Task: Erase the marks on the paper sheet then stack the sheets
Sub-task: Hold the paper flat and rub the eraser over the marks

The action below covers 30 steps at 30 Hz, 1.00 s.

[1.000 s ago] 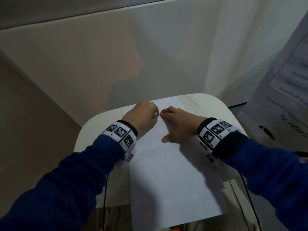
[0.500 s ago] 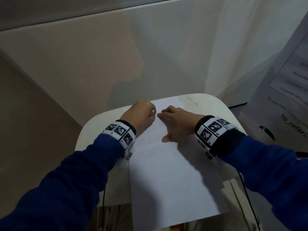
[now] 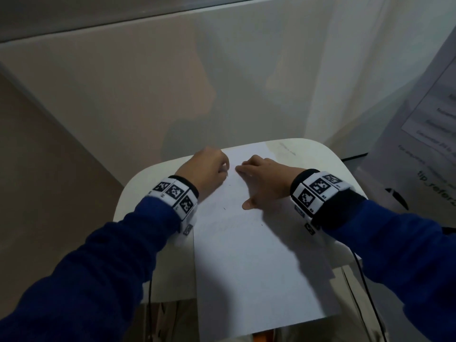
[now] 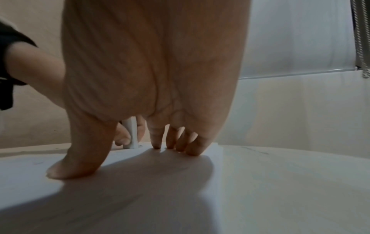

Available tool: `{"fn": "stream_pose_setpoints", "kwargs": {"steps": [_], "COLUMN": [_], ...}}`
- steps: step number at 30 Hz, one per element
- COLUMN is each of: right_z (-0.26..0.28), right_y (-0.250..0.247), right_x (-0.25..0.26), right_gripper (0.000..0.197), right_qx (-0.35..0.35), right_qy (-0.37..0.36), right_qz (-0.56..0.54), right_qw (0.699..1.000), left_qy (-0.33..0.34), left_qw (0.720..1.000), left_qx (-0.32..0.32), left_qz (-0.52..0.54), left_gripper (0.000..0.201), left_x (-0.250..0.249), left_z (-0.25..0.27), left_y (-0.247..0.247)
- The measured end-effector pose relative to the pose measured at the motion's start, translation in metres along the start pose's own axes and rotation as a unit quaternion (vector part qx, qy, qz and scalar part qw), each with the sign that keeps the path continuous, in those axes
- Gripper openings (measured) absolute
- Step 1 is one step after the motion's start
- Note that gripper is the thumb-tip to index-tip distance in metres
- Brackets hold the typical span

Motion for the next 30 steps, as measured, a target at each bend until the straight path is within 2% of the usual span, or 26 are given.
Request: {"fn": "stream_pose_setpoints", "kwargs": {"steps": [7, 11, 15, 21, 27, 30], "right_z": [0.002, -0.003, -0.004, -0.007, -0.004, -0.002], "right_y": [-0.001, 0.002, 0.003, 0.006, 0.004, 0.004], "right_x": [0.001, -0.002, -0.002, 0.0, 0.004, 0.005], "right_gripper": [0.087, 0.095, 0.094, 0.087, 0.086, 0.087], "right_qx": [0.001, 0.006, 0.01, 0.024, 0.03, 0.031], "right_qy": [-0.018, -0.009, -0.005, -0.002, 0.001, -0.004], "right_qz": [0.0, -0.003, 0.002, 0.012, 0.023, 0.029], "right_qw": [1.0, 1.0, 1.0, 1.0, 0.999, 0.999], "left_qy": [0.032, 0.015, 0.001, 0.032, -0.005, 0.002], "left_qw": [0.998, 1.0, 1.0, 0.997, 1.0, 1.0], "left_qx": [0.054, 0.007, -0.011, 0.062, -0.01, 0.0], "left_qz": [-0.009, -0.002, 0.013, 0.009, 0.028, 0.02], "left_gripper": [0.014, 0.018, 0.017, 0.016, 0.024, 0.024], "left_x": [-0.011, 0.002, 0.01, -0.005, 0.019, 0.016], "left_z": [0.028, 0.015, 0.013, 0.044, 0.025, 0.035], "left_y": [0.015, 0.004, 0.0, 0.013, 0.0, 0.002]}}
Point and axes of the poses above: each hand's wrist, its own z-axis away from the middle knuckle, its own y-axis out of the palm, x = y × z, the point moved 10 cm from there along -z, towards the middle knuckle, and after that the axes turned 4 degrees about -y, right-handed, at the moved point
